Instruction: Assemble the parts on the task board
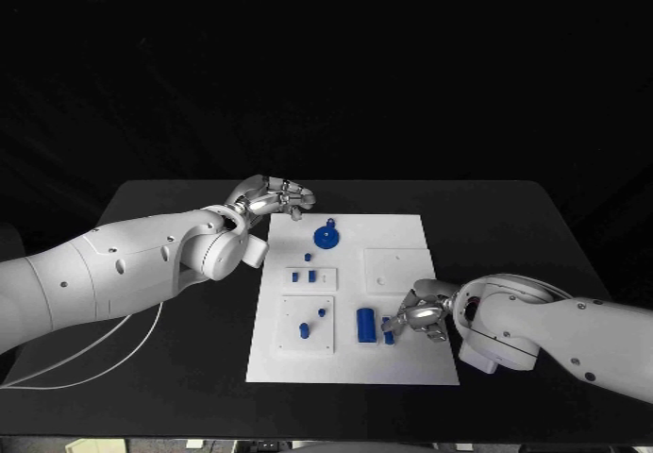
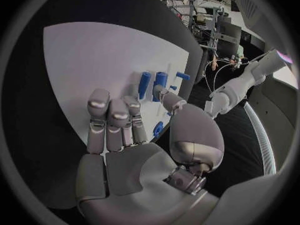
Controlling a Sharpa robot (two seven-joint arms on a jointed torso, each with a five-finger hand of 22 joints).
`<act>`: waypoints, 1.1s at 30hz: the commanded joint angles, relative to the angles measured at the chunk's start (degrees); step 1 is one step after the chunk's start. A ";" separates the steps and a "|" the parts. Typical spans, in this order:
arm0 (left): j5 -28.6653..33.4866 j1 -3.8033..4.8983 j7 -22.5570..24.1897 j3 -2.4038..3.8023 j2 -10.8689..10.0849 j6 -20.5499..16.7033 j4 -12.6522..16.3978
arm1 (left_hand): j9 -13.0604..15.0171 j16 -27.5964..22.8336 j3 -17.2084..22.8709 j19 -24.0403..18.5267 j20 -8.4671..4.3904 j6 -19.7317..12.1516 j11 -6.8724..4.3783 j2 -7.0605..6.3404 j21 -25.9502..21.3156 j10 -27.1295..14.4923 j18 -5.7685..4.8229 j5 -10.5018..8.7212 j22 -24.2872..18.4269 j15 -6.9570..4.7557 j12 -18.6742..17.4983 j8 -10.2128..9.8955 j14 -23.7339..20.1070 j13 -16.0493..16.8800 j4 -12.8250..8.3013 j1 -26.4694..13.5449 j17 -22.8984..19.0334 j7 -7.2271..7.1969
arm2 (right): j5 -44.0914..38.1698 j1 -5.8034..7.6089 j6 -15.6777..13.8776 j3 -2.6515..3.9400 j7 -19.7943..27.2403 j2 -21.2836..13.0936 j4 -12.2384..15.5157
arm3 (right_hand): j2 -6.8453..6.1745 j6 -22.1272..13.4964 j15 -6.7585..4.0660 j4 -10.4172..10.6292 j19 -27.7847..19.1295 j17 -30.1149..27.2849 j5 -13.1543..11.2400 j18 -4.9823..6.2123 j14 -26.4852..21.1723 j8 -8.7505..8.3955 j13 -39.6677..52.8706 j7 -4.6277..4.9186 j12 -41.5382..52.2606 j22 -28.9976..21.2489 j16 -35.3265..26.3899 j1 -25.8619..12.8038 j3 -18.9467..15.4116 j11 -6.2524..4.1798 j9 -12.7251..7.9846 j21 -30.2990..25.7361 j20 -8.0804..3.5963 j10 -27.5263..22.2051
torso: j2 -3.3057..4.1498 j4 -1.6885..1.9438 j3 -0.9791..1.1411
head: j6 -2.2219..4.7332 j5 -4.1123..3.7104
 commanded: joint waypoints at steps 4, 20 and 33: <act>0.18 0.05 0.26 0.04 -0.04 0.64 0.12 | 0.07 -0.24 -0.28 0.26 -0.12 -0.35 -0.07 0.57 -0.20 -0.27 0.41 -0.16 0.09 0.21 -0.20 0.22 -0.11 0.08 0.06 -0.20 0.10 -0.11 | -0.93 -0.06 5.27 -0.03 3.48 -1.39 0.55 | -1.23 -0.68 -0.39 -2.01 -0.17 0.08 -0.06 1.79 -0.21 0.33 0.12 0.18 -0.20 0.57 -0.16 1.52 -2.31 -0.25 0.30 -0.35 -0.60 -0.33 | 0.00 0.02 0.01 | 0.04 -0.02; 0.13 0.05 0.22 0.03 0.00 0.66 0.13 | 0.07 -0.28 -0.24 0.30 -0.14 -0.35 -0.09 0.72 -0.25 -0.26 0.45 -0.13 0.15 0.18 -0.19 0.24 -0.09 0.09 -0.06 0.09 0.18 -0.13 | -1.73 -0.44 5.87 -0.06 3.34 -1.43 0.56 | 0.27 -0.67 -0.40 -4.72 -0.36 0.12 -0.06 1.79 -0.25 0.46 0.13 0.15 -0.25 0.51 -0.19 3.21 -4.97 -0.27 0.56 -0.49 -0.52 -0.27 | 0.00 -0.02 0.03 | 0.06 -0.14; -0.01 0.05 0.14 0.03 -0.01 0.64 0.16 | 0.07 -0.29 -0.25 0.31 -0.13 -0.35 -0.09 0.76 -0.27 -0.26 0.45 -0.13 0.18 0.18 -0.20 0.24 -0.09 0.09 -0.08 0.13 0.22 -0.13 | -2.21 -1.01 5.22 -0.14 2.41 -0.43 -0.62 | 8.94 -0.33 -0.47 -5.79 -0.76 0.20 -0.07 1.79 -0.38 0.38 0.15 0.04 -0.33 0.60 -0.21 1.63 -6.86 -0.38 0.47 -0.59 -0.30 -0.24 | 0.02 0.05 -0.01 | -0.10 -0.07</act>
